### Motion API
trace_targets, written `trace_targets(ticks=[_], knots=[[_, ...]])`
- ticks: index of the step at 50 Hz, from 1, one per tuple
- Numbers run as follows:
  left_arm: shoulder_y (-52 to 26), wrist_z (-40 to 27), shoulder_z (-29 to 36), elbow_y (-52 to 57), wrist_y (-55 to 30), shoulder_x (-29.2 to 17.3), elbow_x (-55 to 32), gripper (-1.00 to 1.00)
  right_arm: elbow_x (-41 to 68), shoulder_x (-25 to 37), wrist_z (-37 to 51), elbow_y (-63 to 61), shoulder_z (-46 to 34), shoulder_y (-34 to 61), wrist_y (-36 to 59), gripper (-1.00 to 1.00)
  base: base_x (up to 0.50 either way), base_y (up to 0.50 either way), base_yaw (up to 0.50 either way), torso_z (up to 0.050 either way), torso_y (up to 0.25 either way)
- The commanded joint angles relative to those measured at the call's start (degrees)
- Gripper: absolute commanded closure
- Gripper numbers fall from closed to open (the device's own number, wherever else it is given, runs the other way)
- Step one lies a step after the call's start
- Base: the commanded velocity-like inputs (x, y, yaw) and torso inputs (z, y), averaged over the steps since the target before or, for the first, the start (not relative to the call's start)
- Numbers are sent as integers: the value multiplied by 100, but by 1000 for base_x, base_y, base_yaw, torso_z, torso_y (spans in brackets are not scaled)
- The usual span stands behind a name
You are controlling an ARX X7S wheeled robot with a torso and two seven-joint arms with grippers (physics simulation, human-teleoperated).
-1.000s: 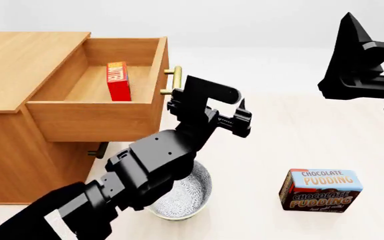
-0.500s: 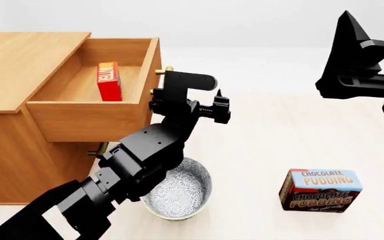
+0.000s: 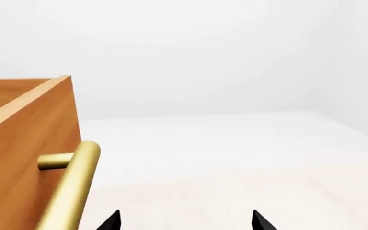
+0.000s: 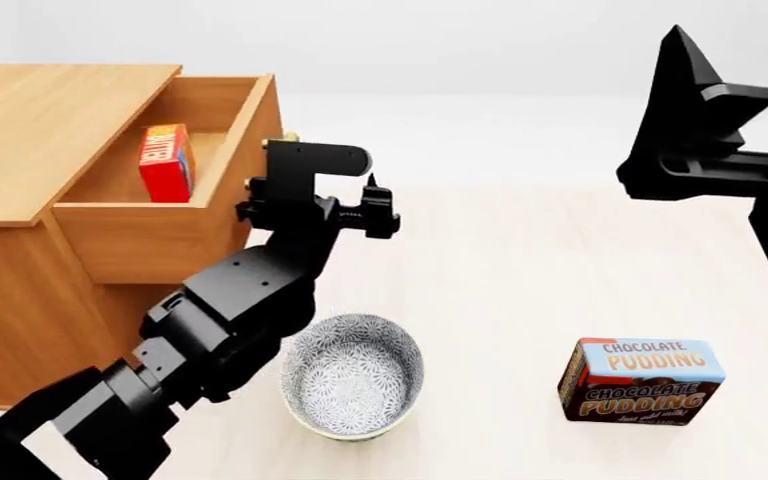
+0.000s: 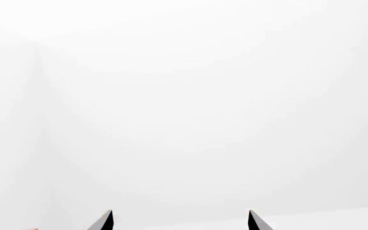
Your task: Put the butter at the back in the top drawer of the cabinet and close it.
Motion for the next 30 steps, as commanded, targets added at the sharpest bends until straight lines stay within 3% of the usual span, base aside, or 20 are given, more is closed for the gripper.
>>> trace_targets(ticks=[1,30], knots=[[-165,-423,-201,-331,-57,-684,70,-100,-66,-74,6,-27,-91,2,0,-100,13,0,-3,0,0],[-265,-347,-174,-273,-173,-1310,246,-100,-174,-138,-36,-55,-194,-143,-18,-100,10,0,-4,0,0]])
